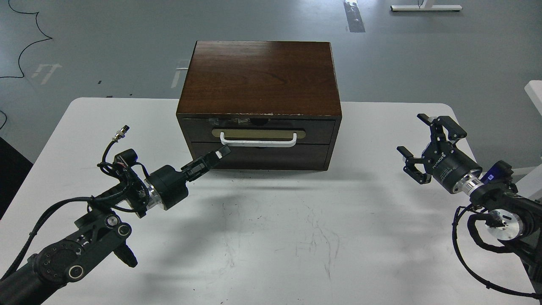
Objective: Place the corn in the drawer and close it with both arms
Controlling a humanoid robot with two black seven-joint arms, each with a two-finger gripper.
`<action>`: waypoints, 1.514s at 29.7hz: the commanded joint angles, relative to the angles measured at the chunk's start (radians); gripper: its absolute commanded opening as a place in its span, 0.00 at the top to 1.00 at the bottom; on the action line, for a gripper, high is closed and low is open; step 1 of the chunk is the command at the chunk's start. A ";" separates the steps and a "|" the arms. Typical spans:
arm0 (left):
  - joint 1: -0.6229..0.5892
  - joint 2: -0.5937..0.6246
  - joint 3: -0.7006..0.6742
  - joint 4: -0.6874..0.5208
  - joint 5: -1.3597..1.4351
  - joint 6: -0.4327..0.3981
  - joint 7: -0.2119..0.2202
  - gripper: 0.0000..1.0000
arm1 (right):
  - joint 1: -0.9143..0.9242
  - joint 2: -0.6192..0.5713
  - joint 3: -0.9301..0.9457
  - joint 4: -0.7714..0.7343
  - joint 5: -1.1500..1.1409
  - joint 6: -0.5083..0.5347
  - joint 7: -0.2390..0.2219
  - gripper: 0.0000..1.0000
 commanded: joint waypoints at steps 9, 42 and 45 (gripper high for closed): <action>0.066 0.065 0.023 -0.120 -0.005 -0.109 -0.017 1.00 | 0.000 0.001 0.008 0.000 0.000 0.000 0.000 0.01; 0.350 0.051 -0.239 -0.159 -0.766 -0.001 -0.021 0.00 | -0.002 0.074 0.054 0.006 0.000 -0.074 0.000 0.00; 0.361 0.041 -0.256 -0.154 -0.764 -0.001 -0.021 0.00 | -0.002 0.074 0.055 0.008 0.000 -0.074 0.000 0.00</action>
